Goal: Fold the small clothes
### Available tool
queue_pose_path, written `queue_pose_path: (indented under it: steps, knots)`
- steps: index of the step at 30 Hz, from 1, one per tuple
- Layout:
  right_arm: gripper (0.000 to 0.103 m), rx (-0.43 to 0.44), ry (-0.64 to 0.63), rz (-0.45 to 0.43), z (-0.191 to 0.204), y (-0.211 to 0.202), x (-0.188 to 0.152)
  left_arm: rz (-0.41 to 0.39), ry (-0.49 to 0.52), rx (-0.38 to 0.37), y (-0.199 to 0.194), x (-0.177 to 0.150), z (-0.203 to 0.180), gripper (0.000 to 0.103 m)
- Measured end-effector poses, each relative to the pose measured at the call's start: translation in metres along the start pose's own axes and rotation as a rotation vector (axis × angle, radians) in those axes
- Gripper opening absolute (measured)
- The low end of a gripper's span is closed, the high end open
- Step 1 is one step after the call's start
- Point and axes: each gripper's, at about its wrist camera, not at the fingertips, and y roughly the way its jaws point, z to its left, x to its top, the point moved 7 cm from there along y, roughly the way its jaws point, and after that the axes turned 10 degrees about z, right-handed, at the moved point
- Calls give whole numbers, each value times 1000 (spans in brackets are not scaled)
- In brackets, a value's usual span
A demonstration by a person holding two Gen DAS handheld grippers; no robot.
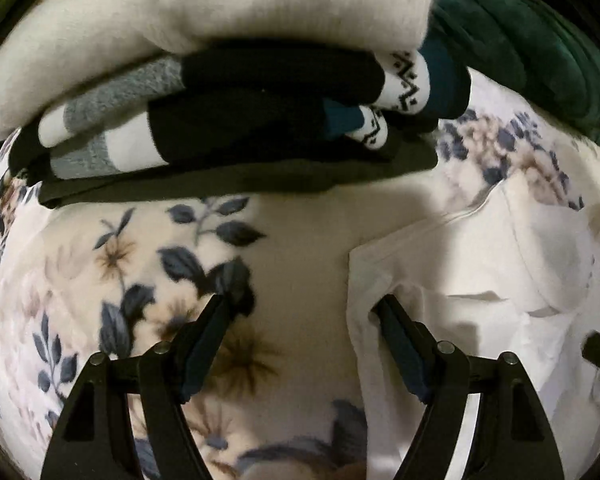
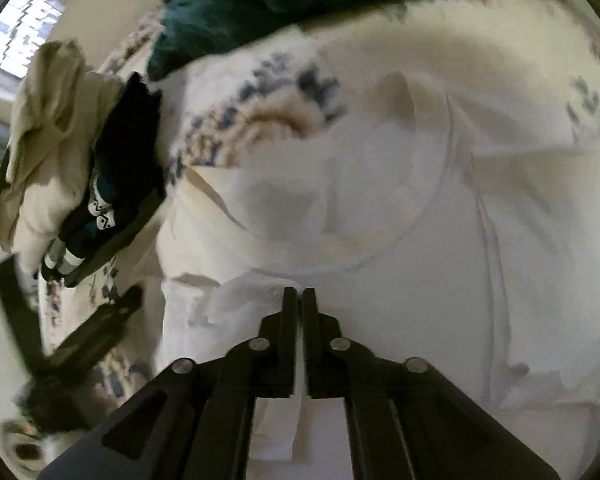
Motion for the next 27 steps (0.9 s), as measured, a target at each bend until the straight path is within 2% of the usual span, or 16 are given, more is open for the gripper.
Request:
queue_pose_path:
  steps: [1, 2, 7, 10, 12, 13, 15, 18, 21, 23, 24, 26, 27]
  knots:
    - [38, 36, 23, 16, -6, -2, -6, -6, 0, -3, -3, -1, 1, 75]
    - [44, 62, 45, 37, -12, -2, -14, -14, 0, -5, -7, -2, 1, 75]
    - [45, 153, 125, 218, -32, 28, -71, -20, -7, -13, -19, -15, 6, 75]
    - [44, 191, 109, 197, -22, 34, -84, -25, -12, -12, -24, -21, 5, 75]
    - [10, 182, 68, 174, -11, 33, -86, -26, -6, -5, -26, -29, 4, 75]
    - [2, 147, 39, 152, -7, 31, -87, -21, 0, 3, -25, -33, 4, 75]
    - [2, 91, 4, 96, -7, 22, -86, -11, 8, 11, -23, -39, 4, 75]
    - [1, 32, -6, 62, -20, 6, -83, -13, 11, 9, -21, -39, -4, 75]
    - [2, 55, 14, 122, -30, 5, -82, -44, 11, 18, -31, -36, -14, 75]
    - [6, 51, 43, 129, -47, -6, -79, -61, 10, 7, -43, -41, -20, 75]
    - [11, 5, 48, 71, -59, -22, -76, -71, 14, 9, -49, -46, -23, 75]
    - [45, -86, 28, -23, -76, -44, -71, -90, 26, 28, -59, -55, -30, 75]
    - [49, -145, 6, -62, -82, -52, -69, -98, 33, 39, -62, -64, -34, 75]
